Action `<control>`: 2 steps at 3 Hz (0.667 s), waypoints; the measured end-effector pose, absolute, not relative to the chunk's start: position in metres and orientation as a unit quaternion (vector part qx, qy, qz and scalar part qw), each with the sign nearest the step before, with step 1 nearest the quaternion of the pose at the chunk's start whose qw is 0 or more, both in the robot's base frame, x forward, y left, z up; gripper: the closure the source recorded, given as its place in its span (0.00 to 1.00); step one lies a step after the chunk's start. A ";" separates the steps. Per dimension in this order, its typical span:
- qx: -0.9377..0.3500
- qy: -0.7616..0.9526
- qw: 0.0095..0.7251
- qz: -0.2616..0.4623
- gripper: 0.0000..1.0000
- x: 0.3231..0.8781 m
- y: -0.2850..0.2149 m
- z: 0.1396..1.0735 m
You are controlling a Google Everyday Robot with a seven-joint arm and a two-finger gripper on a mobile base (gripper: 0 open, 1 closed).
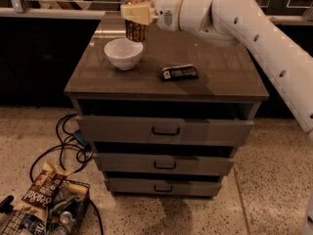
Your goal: Place orange can into white bowl
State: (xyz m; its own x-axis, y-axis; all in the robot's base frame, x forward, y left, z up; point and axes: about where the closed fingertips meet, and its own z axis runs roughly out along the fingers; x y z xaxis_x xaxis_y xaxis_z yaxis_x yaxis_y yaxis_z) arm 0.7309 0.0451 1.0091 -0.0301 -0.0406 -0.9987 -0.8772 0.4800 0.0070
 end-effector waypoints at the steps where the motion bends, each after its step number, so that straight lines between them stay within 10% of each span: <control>1: -0.378 0.619 0.569 0.388 1.00 0.731 0.075 0.995; 2: -0.387 0.614 0.555 0.407 1.00 0.736 0.095 0.983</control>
Offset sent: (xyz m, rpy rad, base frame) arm 0.0132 0.0668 -0.0394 0.0348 0.0801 0.1704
